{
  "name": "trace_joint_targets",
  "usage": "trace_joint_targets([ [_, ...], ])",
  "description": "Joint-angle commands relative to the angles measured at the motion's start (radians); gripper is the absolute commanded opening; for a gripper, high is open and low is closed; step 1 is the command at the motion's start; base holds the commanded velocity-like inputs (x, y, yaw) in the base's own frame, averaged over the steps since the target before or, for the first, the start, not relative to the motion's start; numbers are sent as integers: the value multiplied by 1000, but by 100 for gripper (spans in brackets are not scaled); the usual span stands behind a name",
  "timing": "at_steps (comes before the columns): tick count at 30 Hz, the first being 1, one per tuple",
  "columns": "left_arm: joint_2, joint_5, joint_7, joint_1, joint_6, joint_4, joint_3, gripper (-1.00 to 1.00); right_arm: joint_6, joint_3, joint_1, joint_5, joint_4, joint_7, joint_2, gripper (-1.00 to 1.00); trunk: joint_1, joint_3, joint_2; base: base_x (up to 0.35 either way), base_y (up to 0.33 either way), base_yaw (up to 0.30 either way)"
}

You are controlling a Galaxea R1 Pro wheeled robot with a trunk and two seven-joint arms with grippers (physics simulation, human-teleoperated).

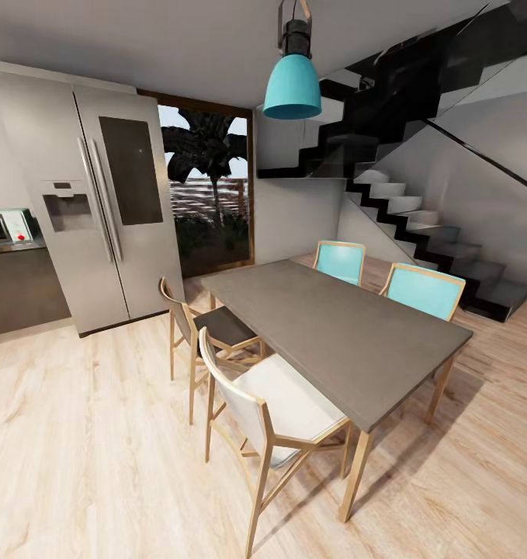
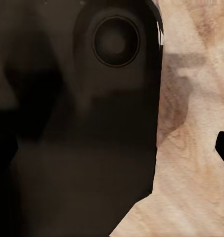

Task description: Put the three can of soda from the living room inside the tash can in the kitchen.

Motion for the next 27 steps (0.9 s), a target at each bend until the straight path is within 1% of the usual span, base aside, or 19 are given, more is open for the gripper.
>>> trace_joint_targets([
  [1,3,2,1,-6,-6,-6,0,100,-6,0,-1,0,-6,2,-6,100,0,0,0,0,0,0],
  [4,4,4,1,-23,-23,-23,1,100,-23,0,-2,0,-23,5,-23,100,0,0,0,0,0,0],
  [7,4,6,3,-29,-39,-40,4,100,-39,-1,-4,0,-40,17,-39,100,0,0,0,0,0,0],
  [8,2,7,4,-31,-111,-386,5,100,-100,-1,-13,0,-390,61,-64,100,0,0,0,0,0,0],
  [10,0,7,4,-32,-102,-456,6,100,-102,-2,-18,0,-445,91,-75,100,0,0,0,0,0,0],
  [11,-1,7,5,-33,-87,-527,7,100,-104,-6,-22,-1,-498,123,-87,100,0,0,0,0,0,0],
  [12,-1,7,5,-33,-77,-563,8,100,-104,-9,-23,-1,-525,138,-92,100,0,0,0,0,0,0],
  [13,-2,7,5,-32,-48,-676,8,100,-105,-26,-27,-2,-614,175,-102,100,0,0,0,0,0,0],
  [15,-2,8,5,-31,-34,-757,8,100,-104,-36,-29,-2,-681,192,-104,100,0,0,0,0,0,0],
  [16,-2,7,6,-30,-21,-882,8,100,-97,-46,-30,-3,-798,207,-104,100,0,0,0,0,0,0],
  [18,-1,5,6,-29,-16,-968,6,100,-88,-50,-31,-4,-879,213,-102,100,0,0,0,0,0,0],
  [19,-1,2,6,-28,-12,-1103,5,100,-59,-52,-31,-6,-993,218,-100,100,0,0,0,0,0,0],
  [21,0,2,6,-28,-10,-1194,5,100,-31,-52,-31,-6,-1066,220,-100,100,0,0,0,0,0,0],
  [22,0,4,6,-25,-9,-1281,5,100,-2,-53,-30,-7,-1144,222,-99,100,0,0,0,0,0,0],
  [24,0,5,6,-21,-10,-1350,5,100,20,-53,-28,-7,-1231,222,-99,100,0,0,0,0,0,0],
  [26,2,6,5,-17,-10,-1396,5,100,34,-54,-24,-7,-1319,223,-100,100,0,0,0,0,0,0],
  [27,3,6,3,-14,-13,-1424,5,100,41,-54,-18,-7,-1396,223,-100,100,0,0,0,0,0,0],
])
